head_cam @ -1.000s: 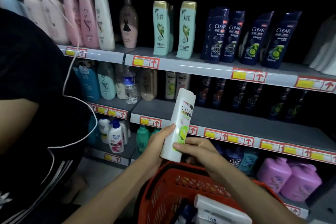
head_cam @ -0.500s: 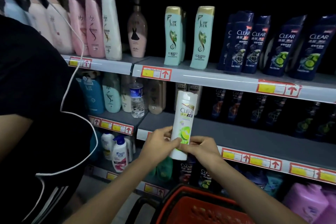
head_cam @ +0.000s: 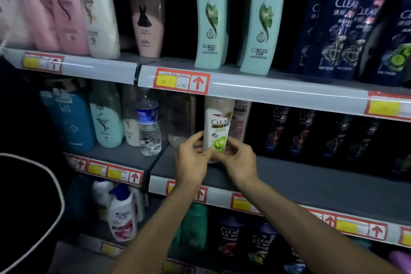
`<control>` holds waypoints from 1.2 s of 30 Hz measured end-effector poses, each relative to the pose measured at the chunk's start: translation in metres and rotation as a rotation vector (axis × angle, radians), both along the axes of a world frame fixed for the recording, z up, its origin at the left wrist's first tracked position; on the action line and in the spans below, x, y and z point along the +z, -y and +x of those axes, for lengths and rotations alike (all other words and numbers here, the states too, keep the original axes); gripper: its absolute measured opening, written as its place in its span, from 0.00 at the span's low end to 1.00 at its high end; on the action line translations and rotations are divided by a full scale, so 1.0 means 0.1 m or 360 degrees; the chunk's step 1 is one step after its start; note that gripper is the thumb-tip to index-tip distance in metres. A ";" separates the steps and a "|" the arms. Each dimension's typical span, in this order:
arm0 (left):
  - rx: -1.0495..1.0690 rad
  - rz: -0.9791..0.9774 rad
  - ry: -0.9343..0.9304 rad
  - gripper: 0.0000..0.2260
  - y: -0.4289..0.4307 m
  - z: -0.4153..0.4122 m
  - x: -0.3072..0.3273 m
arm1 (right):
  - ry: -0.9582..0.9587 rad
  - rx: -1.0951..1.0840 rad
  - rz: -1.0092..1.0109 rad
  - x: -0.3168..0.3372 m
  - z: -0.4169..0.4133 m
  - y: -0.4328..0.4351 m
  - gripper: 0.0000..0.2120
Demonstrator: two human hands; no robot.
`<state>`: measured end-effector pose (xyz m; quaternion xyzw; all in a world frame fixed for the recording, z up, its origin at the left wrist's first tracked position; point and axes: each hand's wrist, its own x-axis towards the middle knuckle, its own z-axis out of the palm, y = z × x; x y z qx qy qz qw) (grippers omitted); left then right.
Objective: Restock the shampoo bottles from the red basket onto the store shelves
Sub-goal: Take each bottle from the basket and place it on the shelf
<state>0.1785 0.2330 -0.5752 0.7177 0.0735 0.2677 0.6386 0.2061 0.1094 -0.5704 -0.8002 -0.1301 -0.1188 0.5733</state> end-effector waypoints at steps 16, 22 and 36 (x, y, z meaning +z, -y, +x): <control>0.0208 -0.0206 -0.0033 0.18 0.03 0.70 -0.25 | -0.0041 -0.0328 -0.0368 -0.42 0.67 -0.31 0.14; 0.0119 -0.0257 -0.0114 0.20 0.03 0.64 -0.21 | -0.0202 -0.0357 -0.0347 -0.34 0.61 -0.34 0.17; -0.0230 0.0436 -0.0479 0.31 -0.05 -0.28 0.26 | -0.0421 0.0052 -0.0808 0.23 -0.14 0.30 0.32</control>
